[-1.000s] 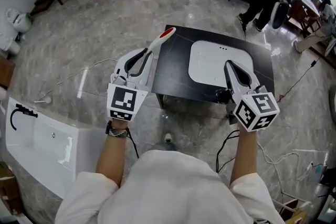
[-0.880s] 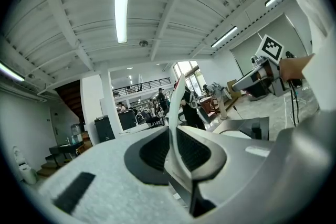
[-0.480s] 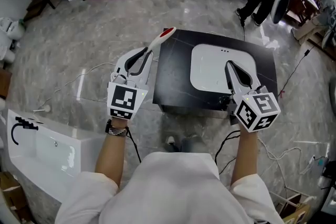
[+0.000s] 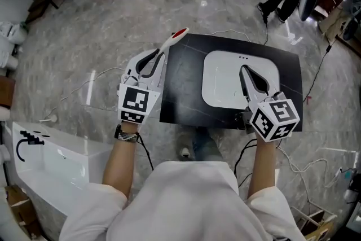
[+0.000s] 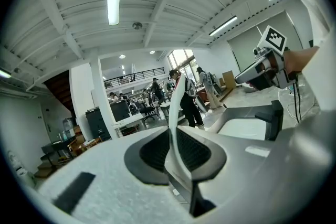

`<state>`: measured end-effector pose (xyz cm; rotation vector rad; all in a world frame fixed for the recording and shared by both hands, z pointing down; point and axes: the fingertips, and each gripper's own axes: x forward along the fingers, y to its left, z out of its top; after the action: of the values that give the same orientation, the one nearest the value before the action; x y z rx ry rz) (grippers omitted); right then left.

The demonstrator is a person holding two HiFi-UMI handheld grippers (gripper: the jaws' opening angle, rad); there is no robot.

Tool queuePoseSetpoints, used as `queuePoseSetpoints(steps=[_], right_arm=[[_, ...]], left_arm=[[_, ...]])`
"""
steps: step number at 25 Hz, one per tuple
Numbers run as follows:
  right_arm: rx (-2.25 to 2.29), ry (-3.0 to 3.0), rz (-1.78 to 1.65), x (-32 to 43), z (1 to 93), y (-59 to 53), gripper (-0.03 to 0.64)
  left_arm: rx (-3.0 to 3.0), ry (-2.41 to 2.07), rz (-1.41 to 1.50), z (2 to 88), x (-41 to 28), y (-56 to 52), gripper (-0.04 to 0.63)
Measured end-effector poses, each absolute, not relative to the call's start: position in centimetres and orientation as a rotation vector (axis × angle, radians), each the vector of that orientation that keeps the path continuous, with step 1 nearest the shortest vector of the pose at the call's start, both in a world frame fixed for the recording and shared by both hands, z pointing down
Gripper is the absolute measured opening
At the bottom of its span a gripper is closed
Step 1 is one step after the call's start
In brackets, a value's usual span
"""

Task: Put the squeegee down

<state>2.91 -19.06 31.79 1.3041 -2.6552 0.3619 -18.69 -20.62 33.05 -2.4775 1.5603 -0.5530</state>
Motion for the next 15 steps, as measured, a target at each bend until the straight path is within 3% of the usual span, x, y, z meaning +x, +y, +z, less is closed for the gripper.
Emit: queuePoseSetpoints(steps=[15], right_arm=[[1.291, -2.596, 0.555, 4.7, 38.8, -29.3, 0.008]], left_arm=[[-2.532, 1.493, -0.757, 41.6, -14.9, -34.6, 0.044]])
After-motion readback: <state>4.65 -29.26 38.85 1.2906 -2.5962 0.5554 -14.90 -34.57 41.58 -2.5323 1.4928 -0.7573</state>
